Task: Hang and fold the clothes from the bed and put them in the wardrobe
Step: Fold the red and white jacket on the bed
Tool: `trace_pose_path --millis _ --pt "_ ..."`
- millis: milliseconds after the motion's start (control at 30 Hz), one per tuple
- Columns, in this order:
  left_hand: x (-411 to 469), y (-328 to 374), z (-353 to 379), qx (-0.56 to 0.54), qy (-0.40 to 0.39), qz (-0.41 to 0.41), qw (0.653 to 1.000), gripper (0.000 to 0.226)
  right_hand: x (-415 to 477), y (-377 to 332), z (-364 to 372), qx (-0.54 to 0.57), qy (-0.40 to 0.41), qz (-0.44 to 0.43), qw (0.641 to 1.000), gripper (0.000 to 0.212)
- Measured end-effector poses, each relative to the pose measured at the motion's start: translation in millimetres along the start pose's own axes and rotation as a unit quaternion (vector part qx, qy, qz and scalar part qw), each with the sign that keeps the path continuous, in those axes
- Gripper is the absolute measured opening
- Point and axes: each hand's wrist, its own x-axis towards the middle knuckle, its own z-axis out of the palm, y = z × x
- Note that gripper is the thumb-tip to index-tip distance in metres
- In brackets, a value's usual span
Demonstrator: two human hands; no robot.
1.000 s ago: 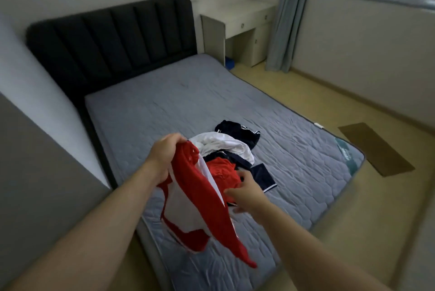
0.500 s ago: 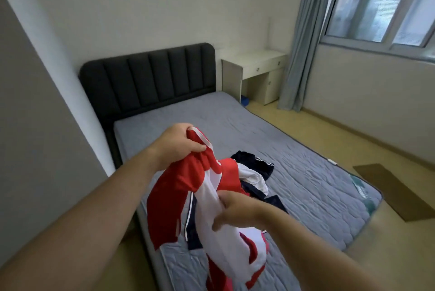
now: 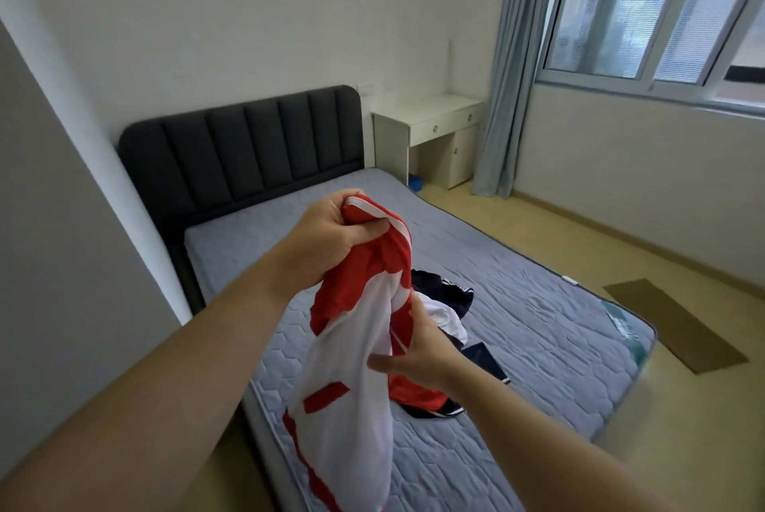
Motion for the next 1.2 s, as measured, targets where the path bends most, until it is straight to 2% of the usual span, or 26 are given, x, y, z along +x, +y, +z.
trace_pose_path --millis 100,167,233,300,333,400,433,467,500,533,633,667,733,800,900,1000,1067,1133,1167,1200 --pt "9.5 -6.5 6.1 -0.081 -0.001 -0.026 0.996 0.027 0.0 -12.1 6.0 -0.001 0.024 0.008 1.000 0.051" --pt "15.9 -13.8 10.2 -0.130 -0.016 -0.044 0.990 0.035 2.9 -19.4 4.4 -0.021 0.075 0.001 0.997 0.019" --pt "24.8 -22.3 8.4 -0.188 -0.046 -0.041 0.980 0.044 4.6 -29.3 -4.2 -0.014 0.128 0.010 0.992 0.002" --pt "37.7 -36.8 4.0 -0.250 -0.043 -0.036 0.967 0.048 4.9 -40.7 -18.0 0.036 0.165 0.029 0.985 0.009" --pt "44.3 -48.9 2.9 -0.257 -0.015 -0.045 0.965 0.048 5.2 -47.4 -27.3 0.056 0.179 0.036 0.982 0.013" --pt "50.4 -85.1 2.5 -0.176 0.074 -0.109 0.976 0.044 5.7 -63.3 -49.0 0.097 0.194 0.042 0.975 0.014" --pt "48.3 -109.6 5.3 -0.075 0.099 -0.147 0.981 0.041 5.8 -70.0 -61.9 0.126 0.197 0.040 0.972 0.013" --pt "42.6 -134.9 11.6 0.036 0.085 -0.171 0.981 0.039 6.3 -76.5 -76.3 0.156 0.198 0.040 0.967 0.014" --pt "34.0 -156.3 20.5 0.116 0.032 -0.175 0.977 0.038 6.5 -81.7 -91.3 0.180 0.201 0.042 0.962 0.019" --pt "25.8 -172.4 32.0 0.145 -0.029 -0.169 0.974 0.038 6.5 -85.9 -105.9 0.193 0.204 0.040 0.959 0.024" --pt "22.6 -192.5 77.5 0.119 -0.127 -0.171 0.970 0.053 5.5 -89.7 -149.5 0.187 0.224 0.017 0.956 0.022" --pt "27.3 -190.3 94.9 0.118 -0.143 -0.180 0.966 0.049 5.2 -88.8 -163.8 0.181 0.231 0.008 0.956 0.019" --pt "41.7 -181.3 128.8 0.121 -0.167 -0.202 0.958 0.020 5.8 -83.3 -192.3 0.172 0.245 -0.004 0.954 0.018" --pt "57.8 -167.3 160.1 0.075 -0.162 -0.231 0.957 0.005 9.8 -68.6 -227.0 0.164 0.280 -0.011 0.946 0.020" --pt "81.5 -119.6 200.8 -0.067 -0.134 -0.278 0.949 0.020 14.1 -34.3 -286.9 0.214 0.353 -0.012 0.911 0.026" --pt "116.4 -51.7 246.3 -0.199 -0.128 -0.248 0.939 0.030 12.9 0.5 -340.6 0.345 0.311 -0.021 0.885 0.023" --pt "148.5 -5.9 281.1 -0.276 -0.097 -0.183 0.939 0.037 11.0 20.0 -366.6 0.360 0.264 -0.019 0.895 0.030" --pt "184.4 37.2 316.9 -0.306 -0.034 -0.133 0.942 0.038 5.4 32.2 -389.8 0.291 0.244 0.013 0.925 0.054" --pt "201.9 56.4 333.2 -0.311 0.002 -0.122 0.943 0.037 2.0 39.0 -402.0 0.244 0.238 0.017 0.940 0.049" --pt "218.5 73.6 348.9 -0.310 0.026 -0.109 0.944 0.034 -2.6 43.2 -413.1 0.220 0.237 0.011 0.946 0.035"
